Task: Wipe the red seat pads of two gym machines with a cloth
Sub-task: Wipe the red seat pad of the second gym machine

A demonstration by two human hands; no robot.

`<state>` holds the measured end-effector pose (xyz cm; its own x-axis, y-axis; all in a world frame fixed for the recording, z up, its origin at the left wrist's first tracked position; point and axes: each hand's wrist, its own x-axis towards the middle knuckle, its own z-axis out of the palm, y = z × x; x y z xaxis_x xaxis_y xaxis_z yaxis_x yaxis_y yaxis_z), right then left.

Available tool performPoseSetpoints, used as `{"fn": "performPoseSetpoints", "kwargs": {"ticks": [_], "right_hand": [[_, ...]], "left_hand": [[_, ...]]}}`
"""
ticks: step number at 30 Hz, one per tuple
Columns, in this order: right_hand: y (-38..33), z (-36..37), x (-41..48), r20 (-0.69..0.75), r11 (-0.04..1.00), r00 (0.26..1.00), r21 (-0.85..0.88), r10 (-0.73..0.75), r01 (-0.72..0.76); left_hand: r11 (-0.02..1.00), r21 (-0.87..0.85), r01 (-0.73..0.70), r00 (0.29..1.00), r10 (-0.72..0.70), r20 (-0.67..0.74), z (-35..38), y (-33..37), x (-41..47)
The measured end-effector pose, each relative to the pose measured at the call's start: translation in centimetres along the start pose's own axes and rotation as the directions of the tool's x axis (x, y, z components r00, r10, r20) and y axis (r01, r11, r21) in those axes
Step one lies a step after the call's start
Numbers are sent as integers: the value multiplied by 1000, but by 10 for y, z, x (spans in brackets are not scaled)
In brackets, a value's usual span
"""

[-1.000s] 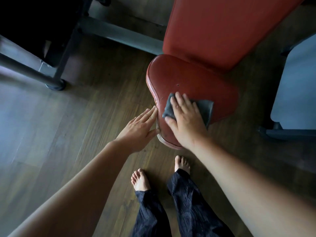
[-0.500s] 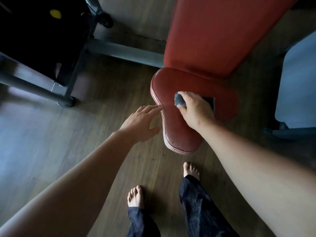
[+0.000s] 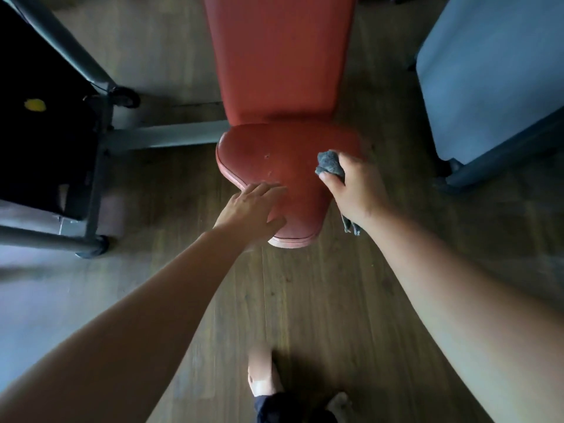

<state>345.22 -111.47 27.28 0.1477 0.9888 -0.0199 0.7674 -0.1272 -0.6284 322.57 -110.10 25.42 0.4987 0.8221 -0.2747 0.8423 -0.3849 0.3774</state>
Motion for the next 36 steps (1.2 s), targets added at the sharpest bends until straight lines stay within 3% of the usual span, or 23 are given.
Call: {"fn": "performPoseSetpoints", "kwargs": {"ticks": [6,12,18,22,30,33,36], "right_hand": [[49,6,-29,-111,984,991,166,82,-62],[86,56,-45,-253,922,963,387,93,12],[99,119,-57,-382,807,917,574,116,137],[109,152,-51,-432,690,891,688,139,226],[77,176,-82,-390,451,902,850,187,273],[60,194,-111,-464,527,874,783,141,331],[74,179,-76,-423,587,886,772,189,243]], "left_hand": [[997,69,-45,998,47,-31,16,6,23],[990,120,-68,995,76,-65,18,1,47],[982,178,-64,998,66,-4,38,-6,58],[994,78,-72,996,76,-49,48,-11,64],[999,2,-48,991,47,-126,55,-12,68],[999,22,-46,992,48,-114,54,-13,69],[999,29,-41,992,45,-114,55,-10,68]]}}
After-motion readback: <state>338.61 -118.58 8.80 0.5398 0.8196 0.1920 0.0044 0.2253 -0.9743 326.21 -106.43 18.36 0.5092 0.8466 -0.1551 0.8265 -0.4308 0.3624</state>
